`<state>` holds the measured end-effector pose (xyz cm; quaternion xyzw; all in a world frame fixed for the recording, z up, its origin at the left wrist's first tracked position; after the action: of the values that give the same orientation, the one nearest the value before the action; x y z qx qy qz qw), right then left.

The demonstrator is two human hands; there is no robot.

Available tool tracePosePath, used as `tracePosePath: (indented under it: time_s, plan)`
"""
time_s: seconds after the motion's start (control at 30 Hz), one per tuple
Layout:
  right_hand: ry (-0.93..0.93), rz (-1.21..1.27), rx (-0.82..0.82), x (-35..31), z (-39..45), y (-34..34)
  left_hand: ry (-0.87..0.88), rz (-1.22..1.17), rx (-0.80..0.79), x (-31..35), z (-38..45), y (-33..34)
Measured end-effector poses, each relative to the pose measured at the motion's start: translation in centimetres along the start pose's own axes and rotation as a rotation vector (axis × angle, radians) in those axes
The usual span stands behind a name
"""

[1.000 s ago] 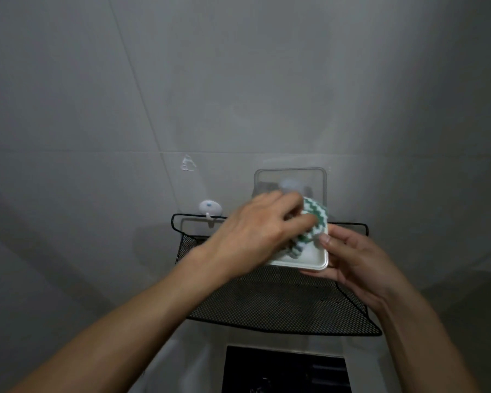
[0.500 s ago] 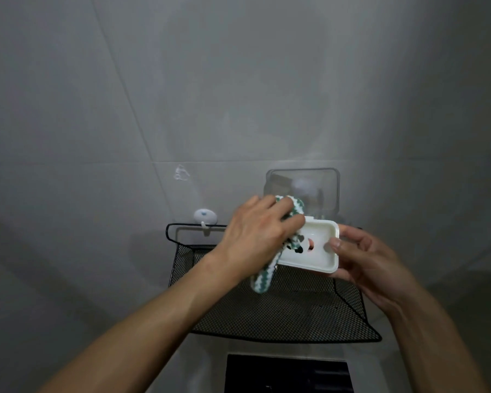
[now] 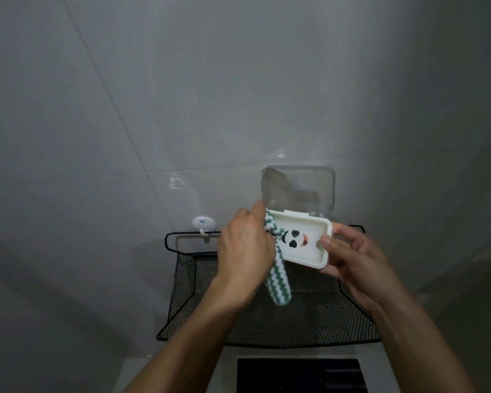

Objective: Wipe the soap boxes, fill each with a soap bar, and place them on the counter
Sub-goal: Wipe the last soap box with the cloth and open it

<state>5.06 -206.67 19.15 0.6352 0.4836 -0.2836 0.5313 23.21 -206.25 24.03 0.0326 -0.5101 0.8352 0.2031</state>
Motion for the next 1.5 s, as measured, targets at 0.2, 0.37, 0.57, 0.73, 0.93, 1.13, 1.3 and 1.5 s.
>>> tracePosePath:
  time_s: [0.2, 0.37, 0.57, 0.73, 0.93, 1.13, 1.3, 1.5]
  plan:
    - [0.011, 0.083, 0.011, 0.4, 0.3, -0.4, -0.146, -0.303, -0.027, -1.2, -1.3, 0.7]
    - [0.037, 0.091, 0.013, 0.0, 0.4, -0.5, -0.262, -0.617, 0.043, -2.1, -3.0, 1.3]
    - [0.083, -0.037, 0.036, -1.5, 0.1, -1.1, -0.235, -0.466, -0.179, -4.4, -6.1, 3.6]
    - [0.151, -0.148, 0.078, -1.7, 0.3, -1.5, -0.133, -0.207, -0.428, -6.2, -7.3, 5.3]
    - [0.145, -0.277, 0.071, -1.7, 0.3, -1.4, -0.028, -0.208, -0.503, -7.6, -6.6, 4.8]
    - [0.128, -0.453, 0.001, -1.8, 0.5, -0.8, -0.177, -0.29, -0.023, -8.3, -3.8, 0.4]
    - [0.142, -0.548, -0.087, -1.7, 0.7, 0.4, -0.002, -0.326, -0.014, -6.7, -1.6, -3.1]
    - [0.136, -0.608, -0.173, -1.8, 0.6, 1.2, 0.046, -0.396, -0.074, -5.8, -1.0, -3.7]
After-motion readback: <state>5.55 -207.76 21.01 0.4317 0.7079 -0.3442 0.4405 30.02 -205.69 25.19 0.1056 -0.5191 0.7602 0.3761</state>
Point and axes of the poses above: each hand's wrist, its own z-axis towards the middle knuckle, its own y-axis out of the palm, x = y × z, the point moved 1 cm from there along z, towards the middle knuckle, and after that the axes turned 12 degrees about y, right-handed, at the moved point
